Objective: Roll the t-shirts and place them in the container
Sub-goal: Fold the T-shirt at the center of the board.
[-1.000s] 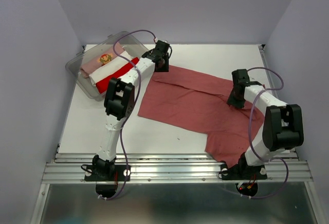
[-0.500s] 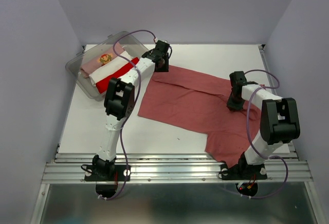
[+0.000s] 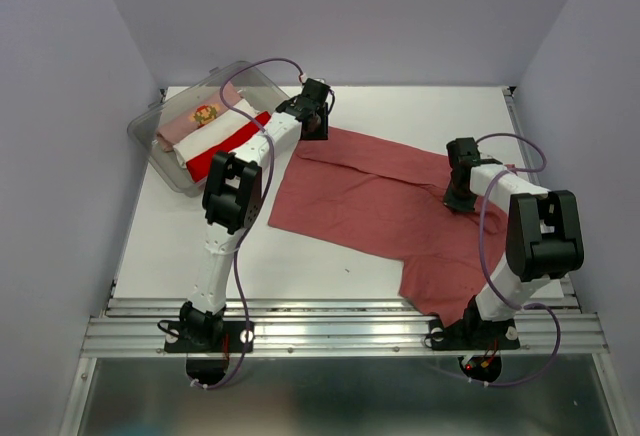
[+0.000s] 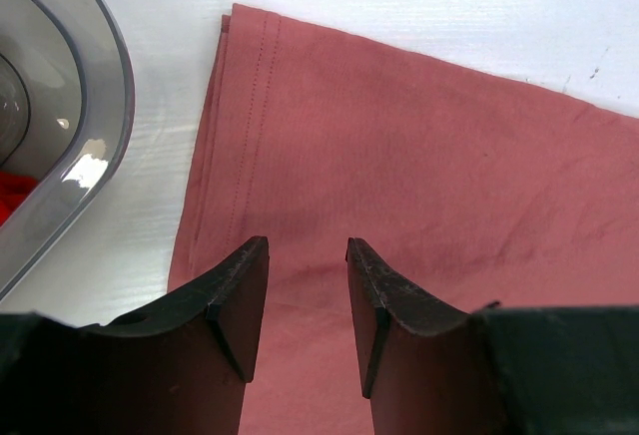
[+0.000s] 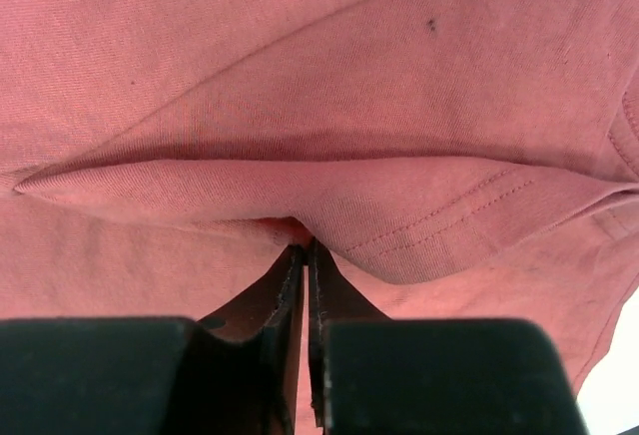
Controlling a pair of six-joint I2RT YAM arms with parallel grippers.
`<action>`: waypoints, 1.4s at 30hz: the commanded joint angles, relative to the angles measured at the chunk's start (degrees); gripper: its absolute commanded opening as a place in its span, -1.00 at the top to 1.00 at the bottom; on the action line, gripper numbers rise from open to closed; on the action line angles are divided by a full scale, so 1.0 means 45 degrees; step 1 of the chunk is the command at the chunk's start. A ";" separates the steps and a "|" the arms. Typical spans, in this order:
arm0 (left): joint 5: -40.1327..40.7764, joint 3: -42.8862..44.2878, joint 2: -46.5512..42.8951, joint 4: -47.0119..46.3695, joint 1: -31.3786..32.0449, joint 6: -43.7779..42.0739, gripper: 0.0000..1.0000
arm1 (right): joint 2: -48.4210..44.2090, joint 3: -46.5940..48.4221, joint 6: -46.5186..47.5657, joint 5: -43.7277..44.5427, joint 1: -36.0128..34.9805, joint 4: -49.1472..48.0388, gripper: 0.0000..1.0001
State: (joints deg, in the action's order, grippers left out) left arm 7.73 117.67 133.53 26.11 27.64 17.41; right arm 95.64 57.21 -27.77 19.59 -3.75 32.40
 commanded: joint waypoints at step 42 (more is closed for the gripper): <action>0.0041 -0.0230 -0.0827 0.0019 0.0089 -0.0021 0.04 | -0.2287 -0.0507 -0.1426 -0.0702 -0.3189 0.1374 0.99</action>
State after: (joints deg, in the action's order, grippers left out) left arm 7.64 116.97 133.53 26.09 27.66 17.41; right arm 85.73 53.47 -32.49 16.01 -16.53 37.26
